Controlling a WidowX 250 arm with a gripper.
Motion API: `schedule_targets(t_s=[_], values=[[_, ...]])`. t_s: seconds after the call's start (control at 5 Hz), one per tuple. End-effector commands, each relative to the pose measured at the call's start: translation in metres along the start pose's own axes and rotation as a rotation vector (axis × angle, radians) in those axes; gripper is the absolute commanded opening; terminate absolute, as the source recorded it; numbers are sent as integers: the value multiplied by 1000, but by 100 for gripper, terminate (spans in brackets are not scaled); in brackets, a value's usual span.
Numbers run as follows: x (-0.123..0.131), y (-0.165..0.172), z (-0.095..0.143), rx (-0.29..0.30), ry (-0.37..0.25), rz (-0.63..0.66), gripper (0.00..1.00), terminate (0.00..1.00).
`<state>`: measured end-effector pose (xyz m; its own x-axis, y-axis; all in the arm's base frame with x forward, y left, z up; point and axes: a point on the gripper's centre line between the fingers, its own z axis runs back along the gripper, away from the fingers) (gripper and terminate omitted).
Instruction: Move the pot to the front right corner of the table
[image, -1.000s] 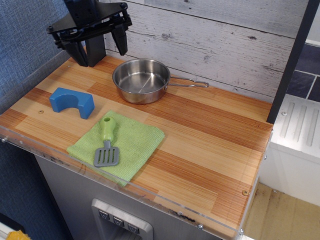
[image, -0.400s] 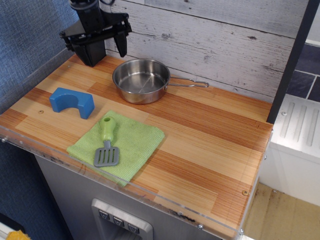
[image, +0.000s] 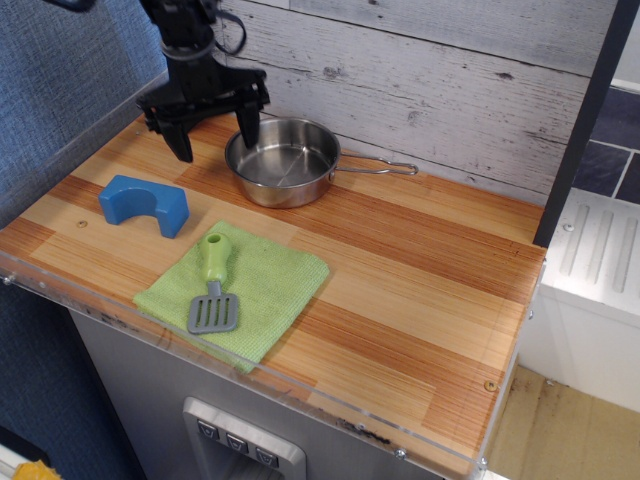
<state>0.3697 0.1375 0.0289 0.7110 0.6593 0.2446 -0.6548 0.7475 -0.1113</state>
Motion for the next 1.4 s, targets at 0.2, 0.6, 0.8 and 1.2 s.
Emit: schedule_targets(t_s=[0.2, 0.6, 0.8, 1.2], values=[[5, -14, -3, -27, -49, -56, 0, 0], [-1, -8, 12, -44, -61, -58, 0, 0], [2, -10, 21, -58, -73, -74, 0, 0], [-8, -9, 49, -94, -73, -105, 0, 0]])
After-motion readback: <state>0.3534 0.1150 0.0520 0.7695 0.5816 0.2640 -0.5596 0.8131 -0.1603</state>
